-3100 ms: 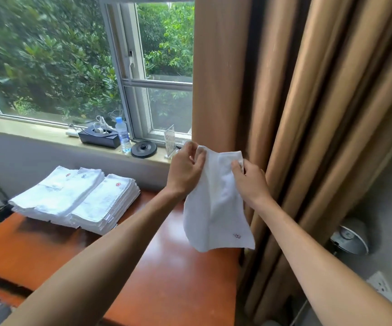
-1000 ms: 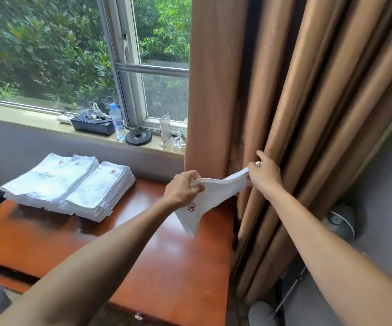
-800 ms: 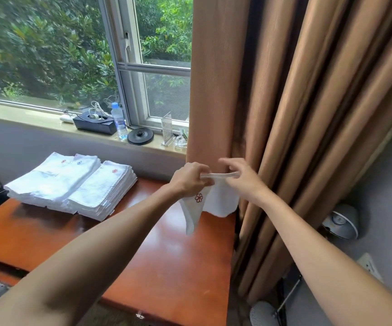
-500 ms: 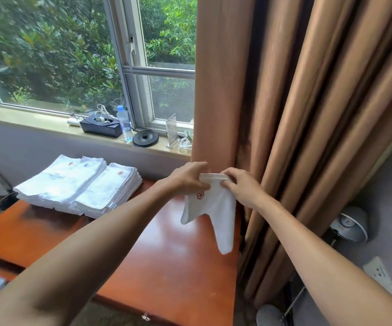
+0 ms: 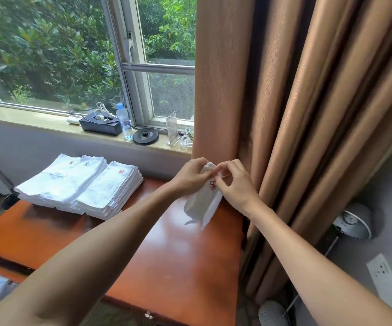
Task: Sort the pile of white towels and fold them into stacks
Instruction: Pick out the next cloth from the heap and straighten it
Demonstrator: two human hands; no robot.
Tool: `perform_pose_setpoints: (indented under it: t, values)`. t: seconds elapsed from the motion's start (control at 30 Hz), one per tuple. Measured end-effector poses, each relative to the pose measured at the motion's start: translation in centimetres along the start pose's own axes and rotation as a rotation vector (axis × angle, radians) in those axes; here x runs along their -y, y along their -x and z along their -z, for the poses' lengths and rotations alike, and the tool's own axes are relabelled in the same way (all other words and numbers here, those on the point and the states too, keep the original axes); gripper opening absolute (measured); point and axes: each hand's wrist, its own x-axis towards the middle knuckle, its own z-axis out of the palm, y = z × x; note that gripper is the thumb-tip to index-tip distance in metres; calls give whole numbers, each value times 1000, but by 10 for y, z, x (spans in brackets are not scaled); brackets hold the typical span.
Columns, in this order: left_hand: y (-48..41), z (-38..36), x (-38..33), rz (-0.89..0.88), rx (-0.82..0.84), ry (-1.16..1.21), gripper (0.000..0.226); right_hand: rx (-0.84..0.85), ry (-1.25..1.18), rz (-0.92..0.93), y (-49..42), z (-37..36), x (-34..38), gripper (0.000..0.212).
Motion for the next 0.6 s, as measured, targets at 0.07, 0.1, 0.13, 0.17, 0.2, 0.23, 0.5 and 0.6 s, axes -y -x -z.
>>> perform_pose_setpoints:
  t: [0.07, 0.1, 0.13, 0.17, 0.2, 0.23, 0.5, 0.6]
  values:
    - [0, 1, -1, 8, 35, 46, 34, 5, 1, -13, 1, 0, -1, 15]
    - [1, 1, -1, 9, 54, 77, 32, -4, -5, -19, 1, 0, -2, 14]
    - [2, 1, -1, 13, 72, 114, 31, -19, -18, -24, 0, -1, -2, 13]
    - [3, 2, -2, 21, 93, 161, 29, -32, -34, -32, 0, -1, -2, 14]
    - [5, 3, -4, 34, 123, 218, 27, -39, -48, -40, -1, -3, -2, 14]
    - [7, 4, -5, 52, 165, 280, 25, -40, -53, -43, -2, -4, -2, 15]
    - [11, 8, -3, 218, 213, 511, 38, 25, -25, -79, -6, -9, -5, 10]
    - [14, 9, -5, 193, 215, 536, 30, 13, -51, -63, -6, -7, -5, 12]
